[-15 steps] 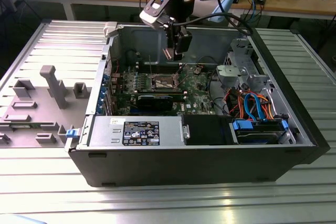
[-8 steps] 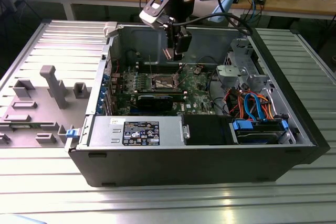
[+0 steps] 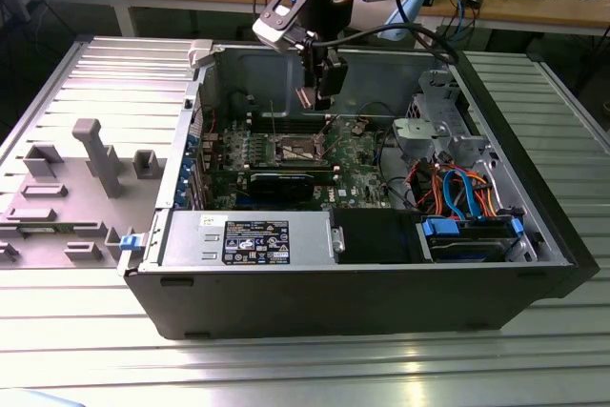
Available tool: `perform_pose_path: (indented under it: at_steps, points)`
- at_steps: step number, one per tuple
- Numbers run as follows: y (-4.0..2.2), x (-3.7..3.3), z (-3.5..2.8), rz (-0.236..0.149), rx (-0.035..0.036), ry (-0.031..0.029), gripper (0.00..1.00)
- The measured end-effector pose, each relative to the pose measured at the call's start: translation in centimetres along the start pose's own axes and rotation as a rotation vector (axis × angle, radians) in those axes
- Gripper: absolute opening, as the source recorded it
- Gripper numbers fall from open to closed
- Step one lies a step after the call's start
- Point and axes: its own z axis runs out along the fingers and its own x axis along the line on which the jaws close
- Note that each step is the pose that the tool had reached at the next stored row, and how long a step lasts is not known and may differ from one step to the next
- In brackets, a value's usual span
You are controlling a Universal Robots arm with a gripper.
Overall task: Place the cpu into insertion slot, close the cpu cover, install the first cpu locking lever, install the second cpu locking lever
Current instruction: 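Place the cpu into insertion slot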
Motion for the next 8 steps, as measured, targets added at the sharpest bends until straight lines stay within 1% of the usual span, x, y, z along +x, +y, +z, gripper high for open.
perform_pose_path:
  at_steps: [8]
  points:
    - [0.00,0.00,0.00,0.010,-0.0001,-0.0005,0.55]
